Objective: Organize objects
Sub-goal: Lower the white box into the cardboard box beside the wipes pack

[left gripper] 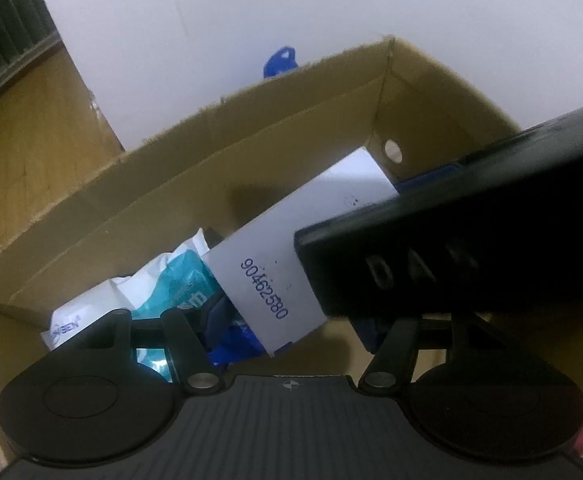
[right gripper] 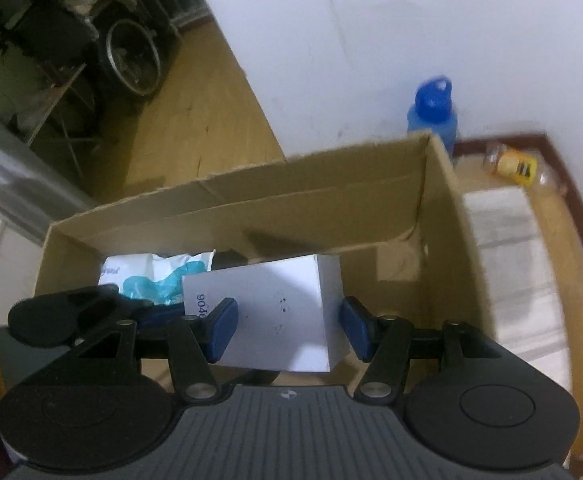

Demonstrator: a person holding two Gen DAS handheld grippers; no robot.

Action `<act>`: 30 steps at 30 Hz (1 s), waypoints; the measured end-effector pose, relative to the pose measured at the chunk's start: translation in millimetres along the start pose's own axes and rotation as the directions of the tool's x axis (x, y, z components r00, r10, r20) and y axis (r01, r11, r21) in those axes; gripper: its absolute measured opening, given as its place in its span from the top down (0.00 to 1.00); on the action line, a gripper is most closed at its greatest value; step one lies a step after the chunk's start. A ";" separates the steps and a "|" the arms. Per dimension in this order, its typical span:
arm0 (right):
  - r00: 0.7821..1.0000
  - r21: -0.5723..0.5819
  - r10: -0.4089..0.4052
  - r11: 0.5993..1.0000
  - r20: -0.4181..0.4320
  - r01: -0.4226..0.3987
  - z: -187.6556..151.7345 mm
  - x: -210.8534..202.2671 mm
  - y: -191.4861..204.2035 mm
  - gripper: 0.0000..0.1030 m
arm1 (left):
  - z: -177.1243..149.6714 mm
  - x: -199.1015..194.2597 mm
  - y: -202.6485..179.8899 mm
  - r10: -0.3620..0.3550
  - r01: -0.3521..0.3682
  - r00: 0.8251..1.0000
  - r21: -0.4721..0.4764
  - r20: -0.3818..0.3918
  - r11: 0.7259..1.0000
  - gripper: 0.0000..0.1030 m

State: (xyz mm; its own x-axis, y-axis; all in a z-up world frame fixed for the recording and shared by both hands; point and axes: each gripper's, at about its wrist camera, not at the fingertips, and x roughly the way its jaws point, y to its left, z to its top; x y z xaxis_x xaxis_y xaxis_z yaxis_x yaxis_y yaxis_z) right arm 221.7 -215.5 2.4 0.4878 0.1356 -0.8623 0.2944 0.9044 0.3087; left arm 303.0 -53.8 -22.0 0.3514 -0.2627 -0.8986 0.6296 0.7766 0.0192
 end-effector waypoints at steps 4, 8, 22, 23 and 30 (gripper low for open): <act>0.998 0.009 -0.024 1.000 0.054 0.023 0.8 6.5 0.9 0.40 | 1.1 2.5 6.6 -0.017 0.017 1.000 -0.064 0.007 0.998 0.40; 0.996 -0.022 -0.083 0.996 0.034 0.083 0.2 14.4 7.4 0.41 | 2.0 1.8 1.5 -0.002 0.001 1.000 -0.052 -0.018 0.999 0.38; 1.000 -0.055 0.020 0.998 0.014 -0.019 2.7 2.6 -0.4 0.42 | -32.2 -18.4 -20.9 0.140 -0.141 0.990 0.117 0.021 0.983 0.62; 1.000 -0.056 0.022 0.998 0.014 -0.021 3.5 1.6 -0.7 0.42 | -32.1 -17.4 -20.7 0.140 -0.141 0.990 0.110 0.019 0.984 0.63; 0.999 -0.066 0.041 0.997 -0.008 -0.042 4.1 -6.0 -2.3 0.44 | -37.4 -22.7 -26.9 0.178 -0.189 0.980 0.142 0.085 0.972 0.68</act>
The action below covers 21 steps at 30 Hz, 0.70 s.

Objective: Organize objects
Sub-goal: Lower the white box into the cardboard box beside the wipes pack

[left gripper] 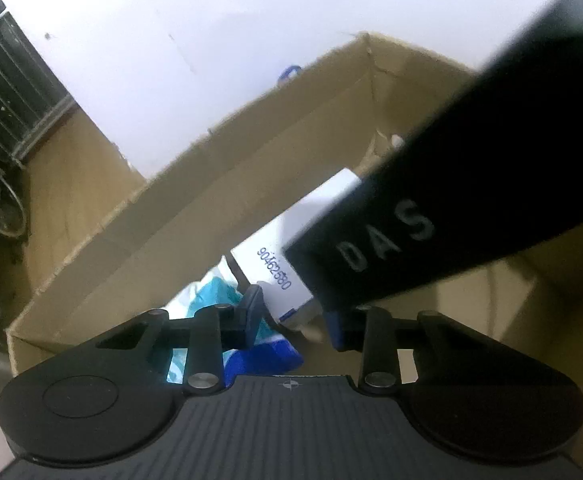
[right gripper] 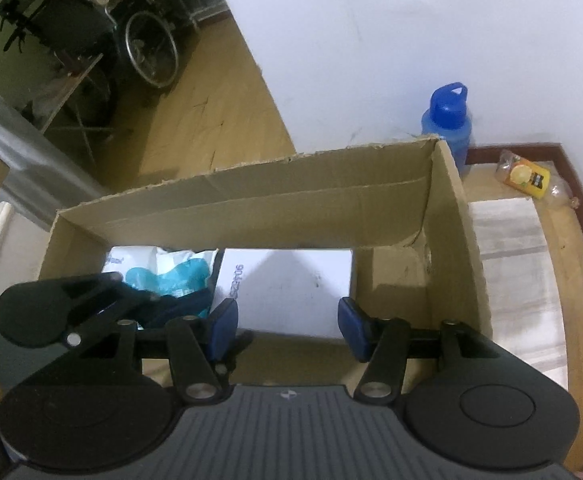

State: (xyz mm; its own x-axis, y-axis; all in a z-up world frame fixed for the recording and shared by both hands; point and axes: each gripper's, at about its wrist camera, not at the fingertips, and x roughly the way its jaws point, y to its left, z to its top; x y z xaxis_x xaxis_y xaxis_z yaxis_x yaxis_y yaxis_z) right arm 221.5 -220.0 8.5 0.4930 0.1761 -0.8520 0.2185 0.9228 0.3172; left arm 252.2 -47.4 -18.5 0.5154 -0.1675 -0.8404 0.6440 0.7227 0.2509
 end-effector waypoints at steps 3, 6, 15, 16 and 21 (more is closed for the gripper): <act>0.999 0.024 0.023 0.999 -0.025 -0.023 1.0 -2.4 -1.3 0.43 | 1.6 -0.4 1.5 0.002 -0.003 1.000 -0.018 -0.020 1.000 0.68; 0.999 0.004 0.016 1.000 -0.035 -0.015 0.6 -0.8 0.2 0.50 | -11.9 -5.2 6.5 -0.005 0.004 1.000 -0.031 -0.023 1.000 0.71; 0.999 0.071 0.046 0.996 0.020 -0.047 8.0 17.4 -9.8 0.70 | -9.0 -1.7 10.4 -0.045 0.042 0.999 -0.104 -0.026 0.994 0.85; 0.998 0.067 0.052 0.996 0.025 -0.054 9.7 20.2 -9.6 0.70 | -9.9 -1.9 11.2 -0.047 0.043 0.998 -0.106 -0.029 0.993 0.85; 0.998 0.055 0.047 0.997 0.046 -0.050 12.2 22.6 -3.1 0.71 | -14.7 -10.7 14.6 -0.053 0.051 0.999 -0.128 -0.011 0.990 0.83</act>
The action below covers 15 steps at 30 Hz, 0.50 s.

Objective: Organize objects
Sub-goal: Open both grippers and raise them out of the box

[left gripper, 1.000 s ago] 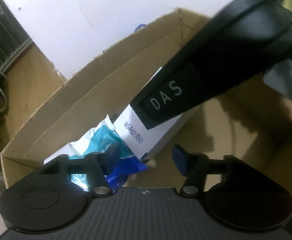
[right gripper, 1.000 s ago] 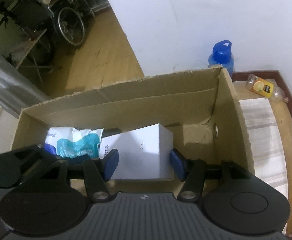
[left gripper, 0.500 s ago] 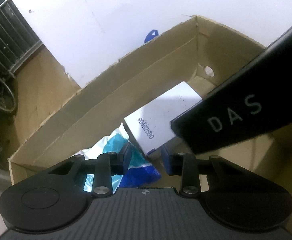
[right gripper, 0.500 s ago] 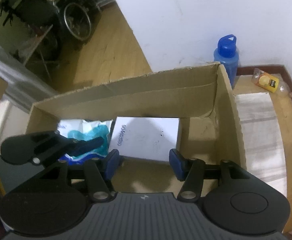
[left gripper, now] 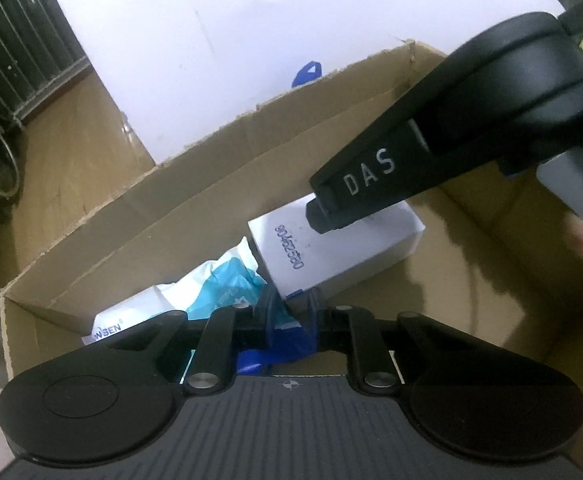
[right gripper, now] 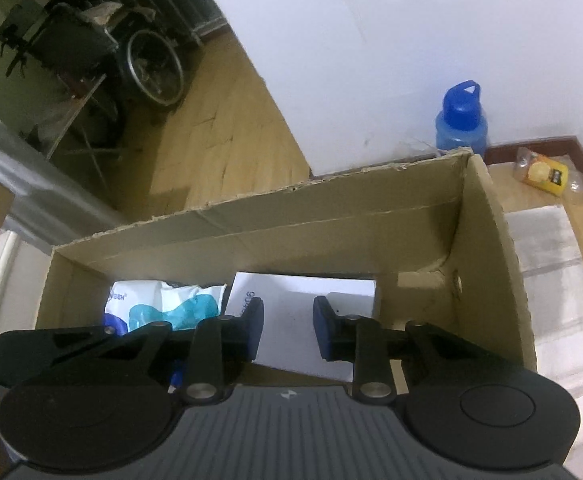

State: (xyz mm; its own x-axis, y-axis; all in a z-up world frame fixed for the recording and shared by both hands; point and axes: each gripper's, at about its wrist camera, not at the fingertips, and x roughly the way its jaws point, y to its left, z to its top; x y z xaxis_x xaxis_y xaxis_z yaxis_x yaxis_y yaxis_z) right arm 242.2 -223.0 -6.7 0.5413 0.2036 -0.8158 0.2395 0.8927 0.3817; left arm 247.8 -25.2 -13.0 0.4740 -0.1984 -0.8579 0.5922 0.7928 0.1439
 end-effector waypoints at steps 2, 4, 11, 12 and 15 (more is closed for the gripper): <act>1.000 0.028 -0.011 1.000 -0.014 0.011 -2.5 -3.3 -2.6 0.69 | 2.5 0.9 -8.1 -0.018 0.018 1.000 -0.002 0.010 1.000 0.83; 0.999 0.044 -0.027 0.999 -0.029 0.028 -5.1 -8.8 -5.7 0.68 | 8.6 -3.6 -11.8 -0.023 0.023 1.000 -0.022 0.019 0.999 0.83; 0.992 0.025 -0.064 0.997 -0.108 0.067 -2.7 -10.3 2.1 0.38 | -1.6 -18.5 -21.2 -0.048 0.052 0.996 -0.050 0.071 0.997 0.82; 0.992 0.025 -0.074 0.997 -0.107 0.077 -2.5 -7.3 4.1 0.38 | -2.6 -21.3 -23.3 -0.049 0.052 0.996 -0.040 0.077 0.998 0.81; 0.990 0.015 -0.121 0.992 -0.070 0.122 -2.1 -1.9 8.0 0.38 | -9.6 -30.0 -33.8 -0.045 0.045 0.996 0.002 0.079 0.999 0.80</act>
State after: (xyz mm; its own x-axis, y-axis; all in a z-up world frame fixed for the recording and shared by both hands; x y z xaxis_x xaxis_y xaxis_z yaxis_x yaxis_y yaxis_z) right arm 241.4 -215.4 -3.0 0.4507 0.1218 -0.8843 0.3156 0.9049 0.2855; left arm 207.3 -40.5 3.1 0.4968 -0.2791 -0.8218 0.6143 0.7820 0.1058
